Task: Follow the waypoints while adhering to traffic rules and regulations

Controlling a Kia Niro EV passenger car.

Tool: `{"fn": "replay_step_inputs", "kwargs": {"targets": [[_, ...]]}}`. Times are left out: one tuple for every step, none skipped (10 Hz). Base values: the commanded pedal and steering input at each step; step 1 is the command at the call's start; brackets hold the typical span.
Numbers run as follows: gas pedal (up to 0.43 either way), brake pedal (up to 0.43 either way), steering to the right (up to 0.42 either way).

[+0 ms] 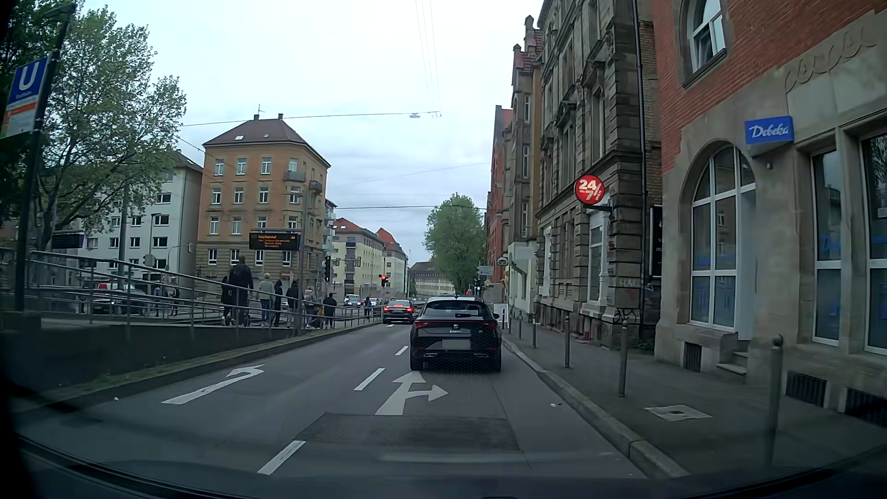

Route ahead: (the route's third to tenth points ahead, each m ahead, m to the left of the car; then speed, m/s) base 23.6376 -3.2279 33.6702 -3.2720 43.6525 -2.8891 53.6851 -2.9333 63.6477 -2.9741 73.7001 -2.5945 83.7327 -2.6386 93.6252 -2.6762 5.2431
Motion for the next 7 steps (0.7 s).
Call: {"fn": "replay_step_inputs", "kwargs": {"targets": [[0.079,0.0,0.0],[0.079,0.0,0.0],[0.079,0.0,0.0],[0.079,0.0,0.0],[0.079,0.0,0.0],[0.087,0.0,0.0],[0.087,0.0,0.0]]}}
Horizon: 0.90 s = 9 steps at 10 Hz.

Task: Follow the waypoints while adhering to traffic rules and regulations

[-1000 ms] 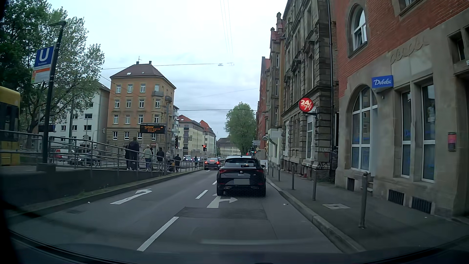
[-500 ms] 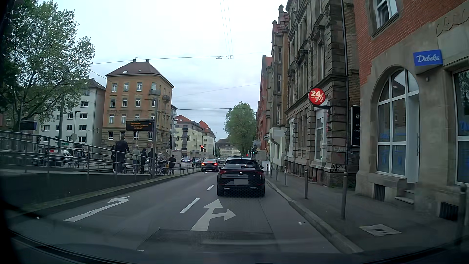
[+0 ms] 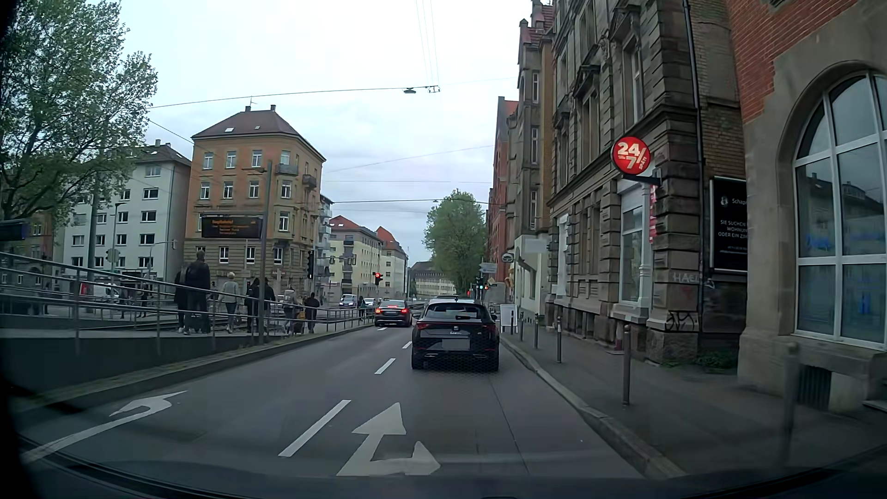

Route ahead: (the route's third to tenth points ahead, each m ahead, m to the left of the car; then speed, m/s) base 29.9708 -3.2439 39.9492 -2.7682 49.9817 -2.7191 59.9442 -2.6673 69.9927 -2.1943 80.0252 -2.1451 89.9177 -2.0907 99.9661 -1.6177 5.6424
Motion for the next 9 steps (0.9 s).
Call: {"fn": "replay_step_inputs", "kwargs": {"targets": [[0.087,0.0,0.0],[0.087,0.0,0.0],[0.087,0.0,0.0],[0.087,0.0,0.0],[0.079,0.0,-0.001],[0.079,0.0,0.0],[0.079,0.0,-0.001],[0.079,0.0,-0.002],[0.079,0.0,-0.003]]}}
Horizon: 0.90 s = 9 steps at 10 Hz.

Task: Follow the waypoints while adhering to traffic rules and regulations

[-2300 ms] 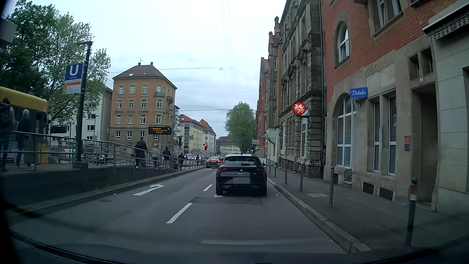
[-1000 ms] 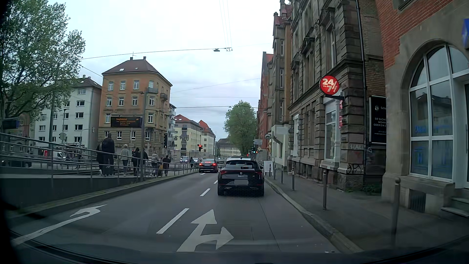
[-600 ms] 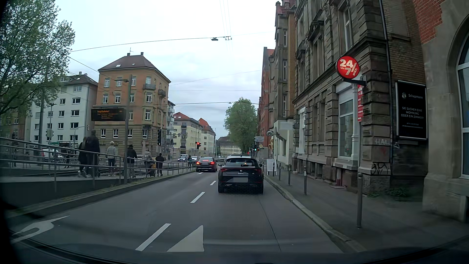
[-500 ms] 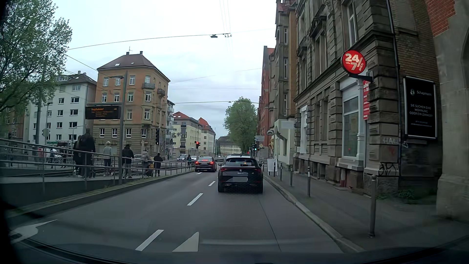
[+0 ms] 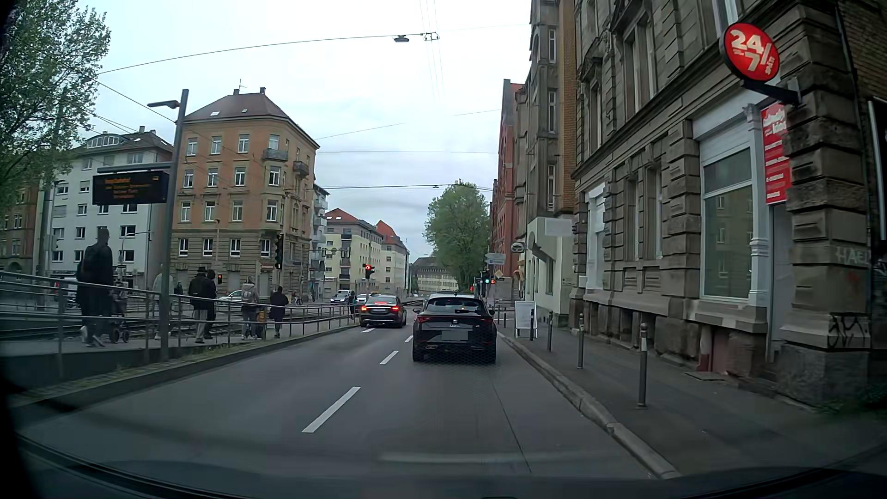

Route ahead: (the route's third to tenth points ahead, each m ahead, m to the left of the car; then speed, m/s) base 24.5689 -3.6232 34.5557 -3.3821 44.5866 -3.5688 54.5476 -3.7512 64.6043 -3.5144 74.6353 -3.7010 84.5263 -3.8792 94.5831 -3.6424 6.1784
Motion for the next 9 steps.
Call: {"fn": "replay_step_inputs", "kwargs": {"targets": [[0.079,0.0,-0.003],[0.079,0.0,-0.003],[0.079,0.0,-0.002],[0.079,0.0,-0.003],[0.079,0.0,-0.003],[0.079,0.0,-0.003],[0.079,0.0,-0.003],[0.079,0.0,-0.003],[0.067,0.0,-0.003]]}}
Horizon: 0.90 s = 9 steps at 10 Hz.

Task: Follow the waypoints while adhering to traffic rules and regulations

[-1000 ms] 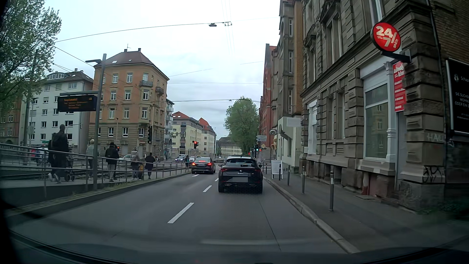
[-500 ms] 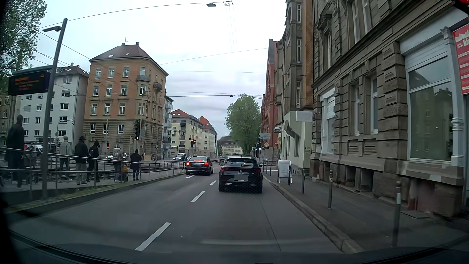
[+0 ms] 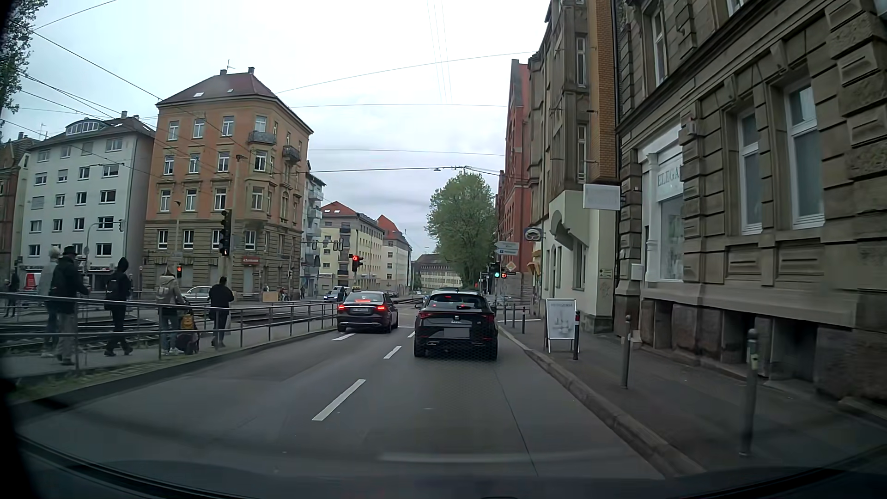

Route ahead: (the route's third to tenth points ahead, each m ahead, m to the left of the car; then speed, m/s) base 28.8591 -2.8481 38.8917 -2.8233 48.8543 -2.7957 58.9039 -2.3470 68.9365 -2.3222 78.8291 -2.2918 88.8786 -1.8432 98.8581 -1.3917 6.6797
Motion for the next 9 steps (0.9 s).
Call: {"fn": "replay_step_inputs", "kwargs": {"targets": [[0.067,0.0,-0.002],[0.067,0.0,-0.002],[0.039,0.0,-0.002],[0.02,0.0,-0.001],[0.0,0.0,0.0],[0.0,0.0,0.0],[0.0,0.0,0.001],[0.0,0.0,0.003],[0.0,0.0,0.003]]}}
